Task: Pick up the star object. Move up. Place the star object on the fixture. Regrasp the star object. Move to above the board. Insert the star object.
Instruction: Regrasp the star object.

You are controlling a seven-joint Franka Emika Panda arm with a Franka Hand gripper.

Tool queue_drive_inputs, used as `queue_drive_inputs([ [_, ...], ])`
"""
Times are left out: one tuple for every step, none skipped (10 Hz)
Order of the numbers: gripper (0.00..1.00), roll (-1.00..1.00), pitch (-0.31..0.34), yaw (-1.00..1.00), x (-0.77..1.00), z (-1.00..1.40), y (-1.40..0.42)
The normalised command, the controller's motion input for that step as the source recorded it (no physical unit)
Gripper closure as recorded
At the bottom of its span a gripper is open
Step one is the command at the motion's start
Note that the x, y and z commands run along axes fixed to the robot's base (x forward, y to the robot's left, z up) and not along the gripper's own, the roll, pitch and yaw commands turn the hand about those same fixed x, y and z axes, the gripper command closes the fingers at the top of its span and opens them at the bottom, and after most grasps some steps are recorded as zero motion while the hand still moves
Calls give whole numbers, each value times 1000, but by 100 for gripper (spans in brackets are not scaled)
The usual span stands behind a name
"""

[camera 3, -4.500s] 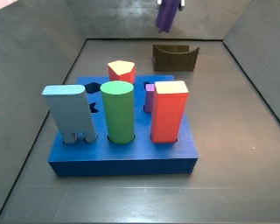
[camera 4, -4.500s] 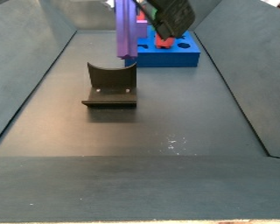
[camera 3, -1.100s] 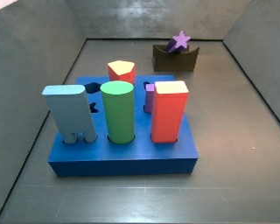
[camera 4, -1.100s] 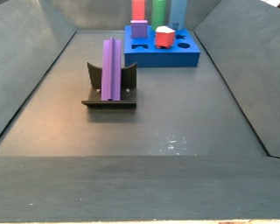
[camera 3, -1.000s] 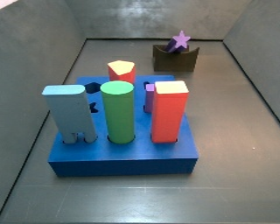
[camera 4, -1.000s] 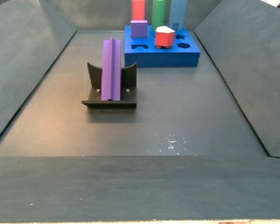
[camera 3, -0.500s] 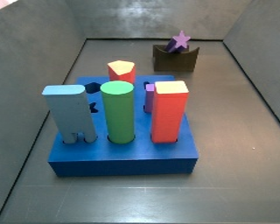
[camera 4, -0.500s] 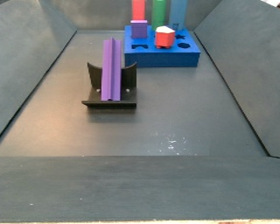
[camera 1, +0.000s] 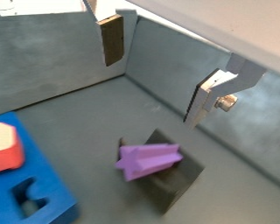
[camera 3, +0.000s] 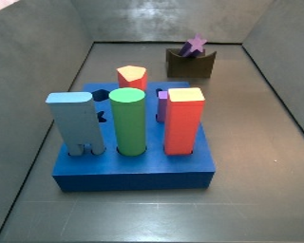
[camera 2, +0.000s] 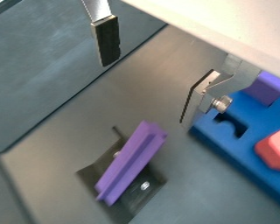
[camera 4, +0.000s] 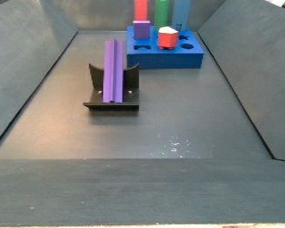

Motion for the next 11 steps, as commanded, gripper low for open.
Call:
queue_drive_inputs([
  [0,1000,14,28,20,3,-17],
  [0,1000,26,30,32,0,-25],
  [0,1000,42,34,47,-1,-23],
  [0,1000,57,40,59,-4,-29],
  [0,1000,83,48,73,0,-35],
  [0,1000,106,59,83,0,-37],
  [0,1000,140,82,87,-5,-40],
  [0,1000,170,110,91,-7,-43],
  [0,841,184,148,95,-3,-45],
  [0,712,178,159,99,-10,-46],
  [0,404,149,192,100,-7,-49],
])
